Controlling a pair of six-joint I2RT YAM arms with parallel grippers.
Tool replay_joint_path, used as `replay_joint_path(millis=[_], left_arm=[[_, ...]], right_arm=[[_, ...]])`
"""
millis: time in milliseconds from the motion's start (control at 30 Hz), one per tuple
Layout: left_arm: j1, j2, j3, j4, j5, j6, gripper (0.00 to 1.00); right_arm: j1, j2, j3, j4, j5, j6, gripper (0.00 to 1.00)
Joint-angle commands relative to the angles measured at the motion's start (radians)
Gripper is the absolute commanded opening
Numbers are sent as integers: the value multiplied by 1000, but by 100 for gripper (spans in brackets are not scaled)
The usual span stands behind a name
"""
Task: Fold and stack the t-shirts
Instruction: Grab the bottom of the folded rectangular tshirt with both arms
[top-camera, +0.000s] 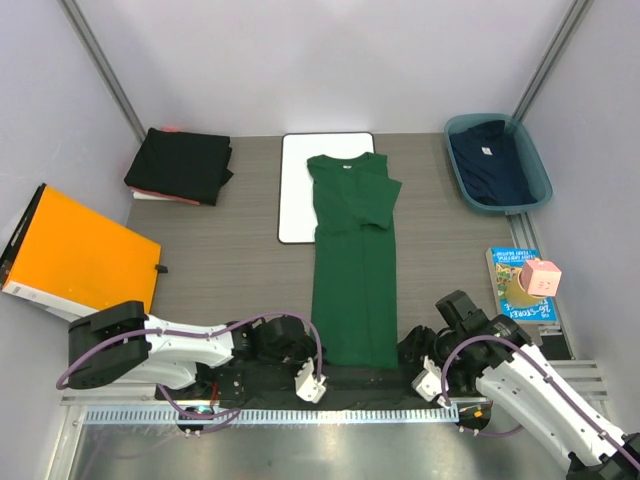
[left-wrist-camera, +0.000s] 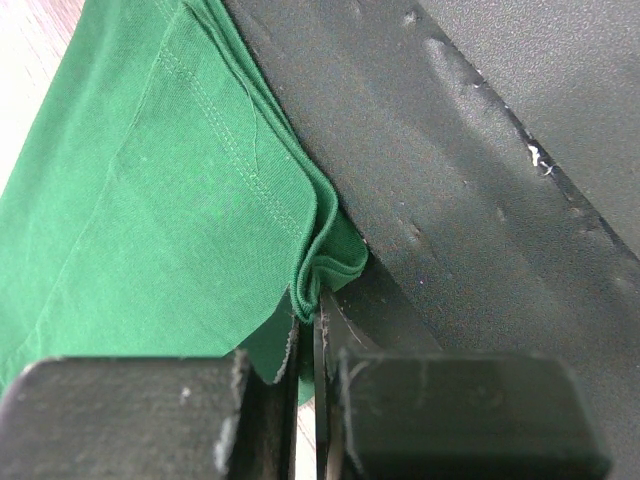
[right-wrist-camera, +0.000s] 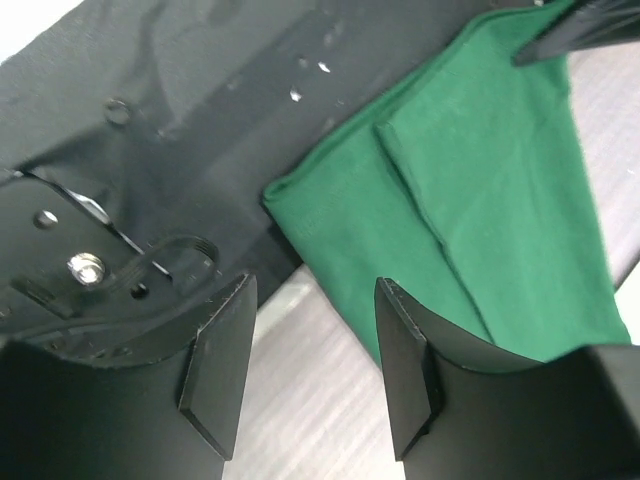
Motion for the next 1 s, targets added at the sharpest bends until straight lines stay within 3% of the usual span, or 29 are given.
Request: replay_joint_path(millis=[0,300,733,967], left_arm=[[-5,-19,16,19,0,-5,0],[-5,-32,13,14,-12,-8,0],[-5,-33,3,36,-15,-21,0],[-5,-30,3,39,-11,-29,0]], right_arm=[[-1,34,-55,38,-50,-118,54],[0,218,-69,169,-56,-178,50],[45,345,-72,332,-61,-164,45],[88,347,-95,448,-50,-91,22]])
